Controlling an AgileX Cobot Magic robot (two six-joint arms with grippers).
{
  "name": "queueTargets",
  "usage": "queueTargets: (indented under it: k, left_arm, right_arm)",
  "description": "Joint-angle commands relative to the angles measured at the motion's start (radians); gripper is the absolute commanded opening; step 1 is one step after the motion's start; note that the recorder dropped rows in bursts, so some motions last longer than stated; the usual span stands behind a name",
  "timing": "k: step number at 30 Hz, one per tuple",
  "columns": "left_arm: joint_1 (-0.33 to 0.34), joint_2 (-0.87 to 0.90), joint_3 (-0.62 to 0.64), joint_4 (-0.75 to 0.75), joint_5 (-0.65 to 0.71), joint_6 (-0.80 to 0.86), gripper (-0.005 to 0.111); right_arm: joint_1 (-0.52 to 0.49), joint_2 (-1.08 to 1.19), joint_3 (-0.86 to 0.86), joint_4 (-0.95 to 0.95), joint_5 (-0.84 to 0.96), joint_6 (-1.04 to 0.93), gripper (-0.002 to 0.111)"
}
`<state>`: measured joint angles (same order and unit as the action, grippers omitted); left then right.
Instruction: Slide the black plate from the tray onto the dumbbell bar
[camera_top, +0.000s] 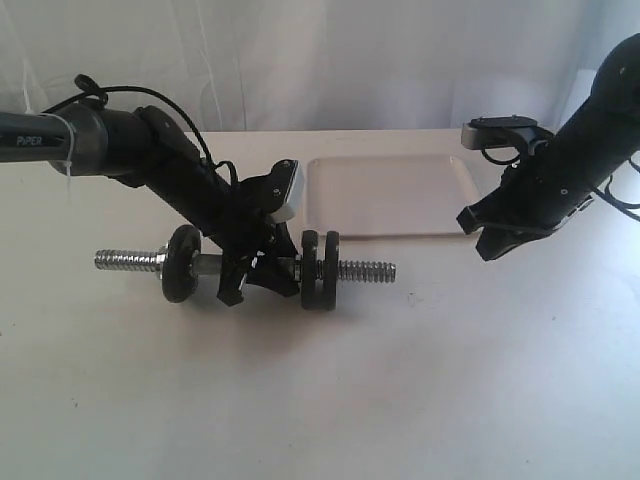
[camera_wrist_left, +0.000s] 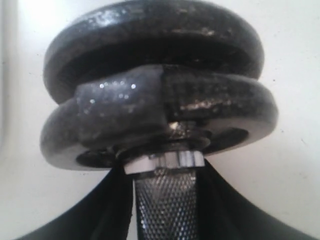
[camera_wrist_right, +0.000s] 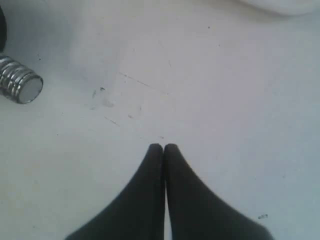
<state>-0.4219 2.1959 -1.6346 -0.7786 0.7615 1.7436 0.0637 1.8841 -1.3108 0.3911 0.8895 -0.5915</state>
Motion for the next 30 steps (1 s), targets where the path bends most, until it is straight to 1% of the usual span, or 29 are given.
queueTargets:
  k: [1,6,11,18,19,21,26,28,30]
  left_arm:
    - [0.000,-0.042,-0.016,-0.905,-0.009,0.071,0.000]
    - [0.000,-0.042,-0.016,-0.907,-0.019,0.117,0.000]
    - [0.000,-0.042,-0.016,-0.907,-0.055,0.121,0.000]
    - [0.000,-0.042,-0.016,-0.907,-0.056,0.121,0.000]
    - [0.000,-0.042,-0.016,-0.907,-0.056,0.121,0.002]
    - [0.000,-0.042,-0.016,-0.907,-0.061,0.121,0.011]
    - [0.000,-0.042,-0.016,-0.896,-0.062,0.121,0.045]
    - [0.000,-0.042,-0.016,-0.896,-0.066,0.121,0.052]
    - [0.000,-0.042,-0.016,-0.896,-0.071,0.121,0.056]
  right_arm:
    - [-0.005,-0.009,0.008,-0.008,-0.001,0.005,0.000]
    - [-0.005,-0.009,0.008,-0.002,-0.005,0.005,0.000]
    - [-0.005,-0.009,0.008,-0.002,-0.009,0.005,0.000]
    - [-0.005,-0.009,0.008,0.000,-0.025,0.005,0.000]
    - [-0.005,-0.009,0.008,0.000,-0.025,0.005,0.000]
    - [-0.005,-0.009,0.008,0.000,-0.025,0.005,0.000]
    - [-0.005,-0.009,0.008,0.000,-0.023,0.005,0.000]
    - [-0.005,-0.009,0.008,0.000,-0.021,0.005,0.000]
    - [-0.005,-0.009,0.008,0.000,-0.017,0.005,0.000]
